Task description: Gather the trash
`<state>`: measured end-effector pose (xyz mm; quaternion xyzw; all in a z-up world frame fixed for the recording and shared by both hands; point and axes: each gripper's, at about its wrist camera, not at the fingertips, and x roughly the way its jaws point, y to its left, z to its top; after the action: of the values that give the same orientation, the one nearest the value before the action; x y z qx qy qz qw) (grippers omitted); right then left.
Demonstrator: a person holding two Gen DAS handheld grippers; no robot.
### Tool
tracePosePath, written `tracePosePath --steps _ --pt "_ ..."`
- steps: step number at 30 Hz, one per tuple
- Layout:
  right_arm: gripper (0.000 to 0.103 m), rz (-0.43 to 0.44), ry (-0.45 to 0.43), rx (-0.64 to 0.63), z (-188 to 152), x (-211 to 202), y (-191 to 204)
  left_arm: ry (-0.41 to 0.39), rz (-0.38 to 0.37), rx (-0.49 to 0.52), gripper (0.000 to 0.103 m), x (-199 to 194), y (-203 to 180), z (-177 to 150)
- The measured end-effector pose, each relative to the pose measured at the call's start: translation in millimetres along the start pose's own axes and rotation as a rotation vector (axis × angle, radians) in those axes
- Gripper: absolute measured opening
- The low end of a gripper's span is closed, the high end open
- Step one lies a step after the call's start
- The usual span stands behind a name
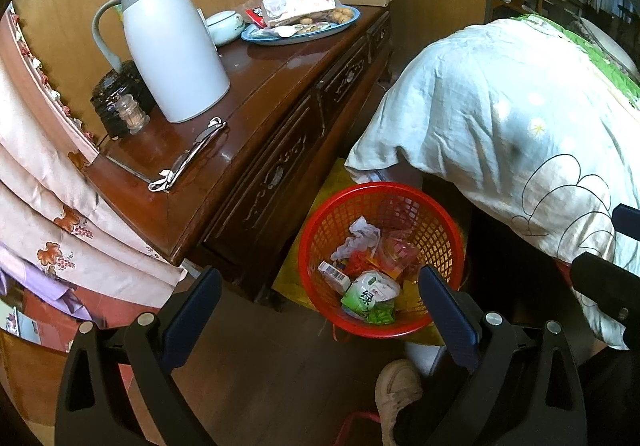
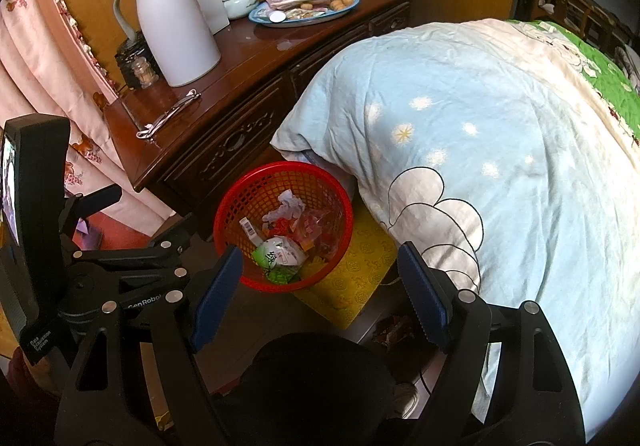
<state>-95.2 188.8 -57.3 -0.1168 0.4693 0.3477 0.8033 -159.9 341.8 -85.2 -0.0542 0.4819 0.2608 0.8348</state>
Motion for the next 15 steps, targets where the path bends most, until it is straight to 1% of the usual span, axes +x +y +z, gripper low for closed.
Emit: tracePosePath --steps 7,15 --pt "0.077 0.0 0.0 0.004 0.6 -0.4 -1.5 0.002 -0.002 0.003 0.097 0.5 -1.6 0.2" --pt "0.077 0.003 -0.007 0.008 2.3 -3.1 -2.1 0.023 -0.002 -0.014 0.097 1.6 2.3 1.5"
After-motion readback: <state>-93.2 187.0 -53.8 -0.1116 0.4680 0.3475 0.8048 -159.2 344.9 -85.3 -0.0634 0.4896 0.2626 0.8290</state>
